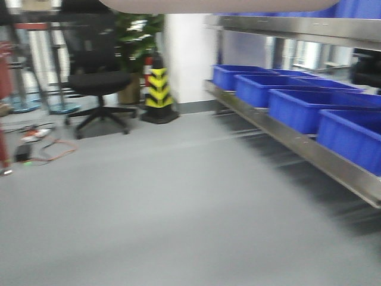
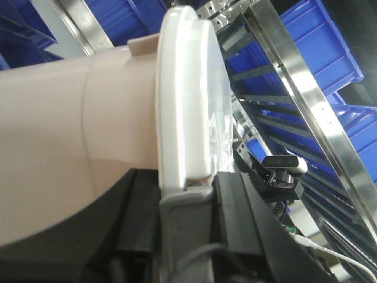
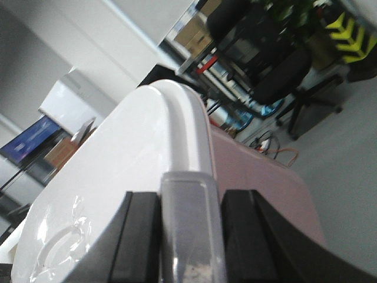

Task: Grab white bin and place on right shelf
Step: 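Carry the bin with both grippers toward the steel shelf rack, then lower the bin onto the upper steel shelf with both grippers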

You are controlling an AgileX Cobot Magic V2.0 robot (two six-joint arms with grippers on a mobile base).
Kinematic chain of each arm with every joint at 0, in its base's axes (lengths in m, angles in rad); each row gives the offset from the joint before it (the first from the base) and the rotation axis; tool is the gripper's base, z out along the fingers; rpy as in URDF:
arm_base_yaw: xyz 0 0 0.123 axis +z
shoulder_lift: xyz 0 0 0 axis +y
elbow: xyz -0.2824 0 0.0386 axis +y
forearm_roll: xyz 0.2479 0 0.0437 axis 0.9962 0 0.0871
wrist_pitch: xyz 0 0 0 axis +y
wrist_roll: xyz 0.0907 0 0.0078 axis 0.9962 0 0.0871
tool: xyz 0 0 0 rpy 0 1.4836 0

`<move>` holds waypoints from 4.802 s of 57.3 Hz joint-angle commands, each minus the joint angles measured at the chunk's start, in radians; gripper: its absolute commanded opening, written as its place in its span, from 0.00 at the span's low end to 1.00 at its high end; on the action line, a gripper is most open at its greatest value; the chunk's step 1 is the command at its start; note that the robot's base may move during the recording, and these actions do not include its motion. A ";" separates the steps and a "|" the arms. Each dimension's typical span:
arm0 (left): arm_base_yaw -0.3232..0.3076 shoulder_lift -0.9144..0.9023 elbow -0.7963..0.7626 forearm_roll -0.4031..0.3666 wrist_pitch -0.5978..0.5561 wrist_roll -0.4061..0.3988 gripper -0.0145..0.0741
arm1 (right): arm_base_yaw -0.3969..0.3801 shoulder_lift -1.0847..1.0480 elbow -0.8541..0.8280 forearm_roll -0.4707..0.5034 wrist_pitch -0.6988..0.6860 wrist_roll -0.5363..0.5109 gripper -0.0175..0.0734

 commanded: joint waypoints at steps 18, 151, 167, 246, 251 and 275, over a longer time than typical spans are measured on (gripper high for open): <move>-0.018 -0.052 -0.039 -0.132 0.207 0.009 0.03 | 0.010 -0.029 -0.037 0.114 0.059 -0.016 0.26; -0.018 -0.004 -0.039 -0.116 0.198 0.009 0.03 | 0.010 -0.029 -0.037 0.114 0.058 -0.016 0.26; -0.018 -0.004 -0.039 -0.116 0.198 0.009 0.03 | 0.010 -0.029 -0.037 0.114 0.058 -0.016 0.26; -0.018 -0.003 -0.039 0.049 -0.083 0.103 0.03 | 0.061 0.145 -0.037 0.114 0.177 -0.030 0.26; -0.018 -0.003 -0.039 0.074 -0.093 0.104 0.03 | 0.061 0.171 -0.037 0.114 0.195 -0.035 0.26; -0.025 0.096 -0.039 0.096 -0.071 0.104 0.08 | 0.061 0.199 -0.038 0.114 0.210 -0.132 0.27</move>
